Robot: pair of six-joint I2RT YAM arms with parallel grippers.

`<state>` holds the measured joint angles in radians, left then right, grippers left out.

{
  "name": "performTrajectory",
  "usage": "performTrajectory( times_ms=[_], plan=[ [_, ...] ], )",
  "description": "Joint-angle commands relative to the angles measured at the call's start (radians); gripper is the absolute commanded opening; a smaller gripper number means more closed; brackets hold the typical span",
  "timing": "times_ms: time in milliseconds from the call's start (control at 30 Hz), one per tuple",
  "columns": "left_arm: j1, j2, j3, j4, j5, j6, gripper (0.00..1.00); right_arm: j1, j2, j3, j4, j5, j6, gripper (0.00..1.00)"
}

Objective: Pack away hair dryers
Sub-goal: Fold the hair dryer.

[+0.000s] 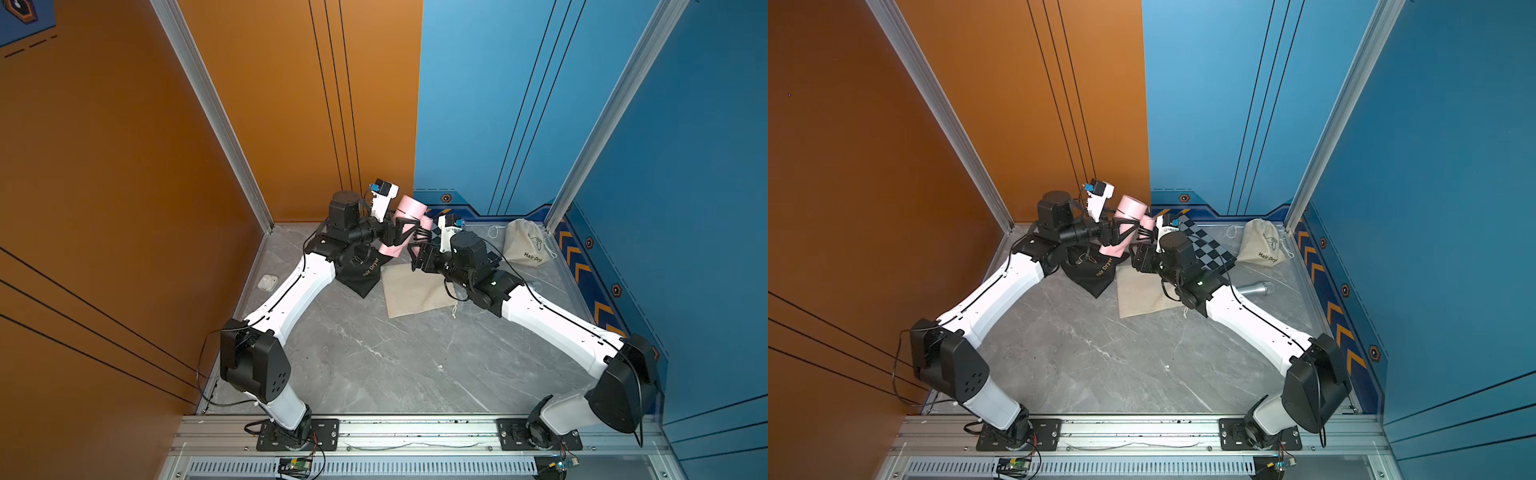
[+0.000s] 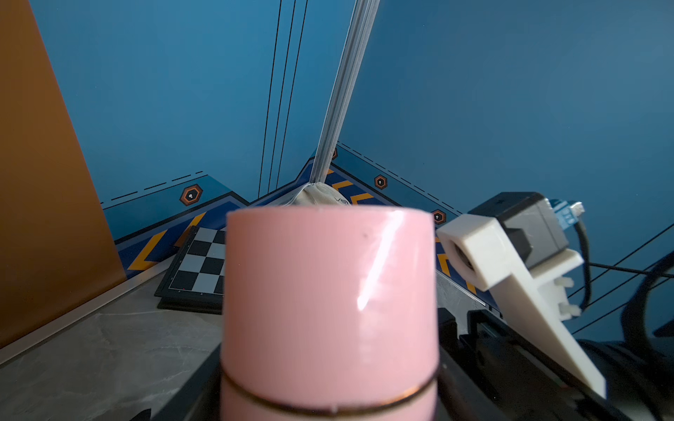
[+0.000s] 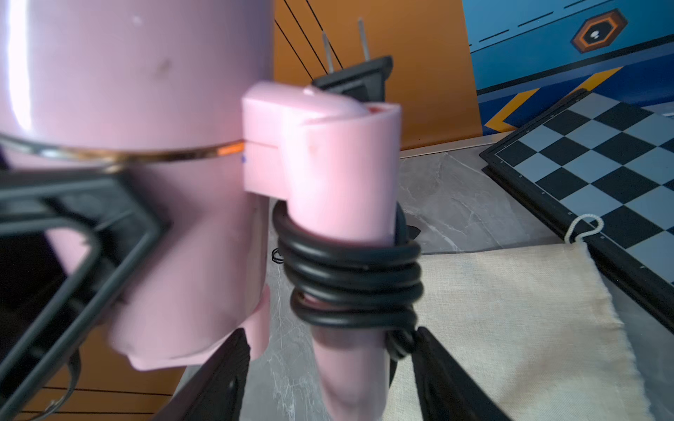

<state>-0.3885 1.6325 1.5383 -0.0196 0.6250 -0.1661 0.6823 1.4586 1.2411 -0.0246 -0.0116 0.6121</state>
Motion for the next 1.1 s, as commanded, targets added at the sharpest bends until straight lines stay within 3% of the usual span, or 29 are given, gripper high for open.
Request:
performTrajectory(
  times_ms=[0,300,667,867,1067],
  plan=[
    [-0.004,-0.017,0.022,0.021,0.02,-0.012,0.19,0.025,-0.074,-0.027,-0.031,-0.063,-0.081,0.67],
    [0.01,-0.021,0.032,-0.006,0.005,-0.01,0.19,-0.064,-0.166,-0.135,-0.119,-0.019,-0.114,0.55],
    [-0.003,-0.028,0.034,0.039,0.074,-0.119,0.19,-0.197,-0.039,-0.072,-0.075,-0.142,-0.135,0.51],
    [-0.021,-0.025,0.032,0.068,0.077,-0.144,0.19,-0.176,0.043,-0.032,0.015,-0.213,-0.129,0.51],
    [-0.034,-0.006,0.039,0.089,0.07,-0.15,0.2,-0.08,0.095,-0.005,0.139,-0.234,-0.07,0.51]
  ],
)
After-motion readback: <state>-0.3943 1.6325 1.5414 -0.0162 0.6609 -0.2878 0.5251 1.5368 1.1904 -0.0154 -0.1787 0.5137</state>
